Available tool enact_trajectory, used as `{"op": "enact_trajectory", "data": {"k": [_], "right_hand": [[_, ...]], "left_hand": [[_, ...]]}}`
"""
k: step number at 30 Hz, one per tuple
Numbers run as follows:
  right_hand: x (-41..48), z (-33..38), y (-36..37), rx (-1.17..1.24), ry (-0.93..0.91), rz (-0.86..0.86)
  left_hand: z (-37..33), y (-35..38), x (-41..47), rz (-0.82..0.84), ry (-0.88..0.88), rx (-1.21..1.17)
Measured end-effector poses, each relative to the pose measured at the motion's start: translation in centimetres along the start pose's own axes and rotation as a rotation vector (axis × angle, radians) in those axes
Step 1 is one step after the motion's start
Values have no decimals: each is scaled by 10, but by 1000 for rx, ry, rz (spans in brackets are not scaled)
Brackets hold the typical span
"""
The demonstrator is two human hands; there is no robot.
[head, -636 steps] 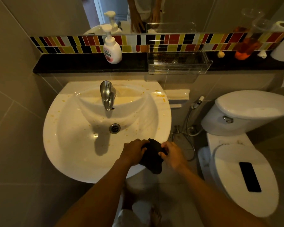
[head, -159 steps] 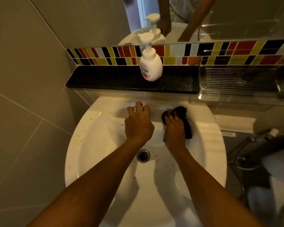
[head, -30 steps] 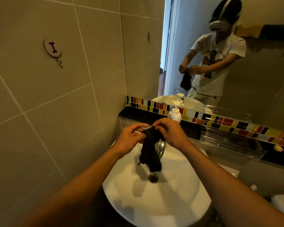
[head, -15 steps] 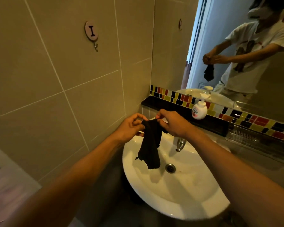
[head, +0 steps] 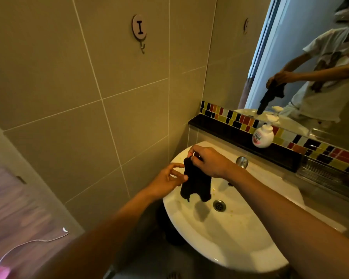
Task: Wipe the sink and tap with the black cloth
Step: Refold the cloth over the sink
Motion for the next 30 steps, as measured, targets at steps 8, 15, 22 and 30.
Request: {"op": "enact_trajectory", "data": {"k": [8,15,22,30], "right_hand": [[15,9,-10,6,-98,32],[16,-6,-12,-51,-111,73],[9,-45,31,-63,8,215],[24,-85,70,-100,129,285]], "left_hand": [[11,-3,18,-257,42,77],[29,-19,23,10,-2,152],[57,-51,32,138,-118,620],[54,-90,67,52,-158,885]]}}
Point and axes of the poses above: each hand's wrist, its own x-axis towards the middle knuckle, its own y-axis out of the palm, z = x × y, the point moved 1 cm from there along x, towards the middle knuckle, and after that the axes turned 9 degrees about -y, right-handed, at the moved point
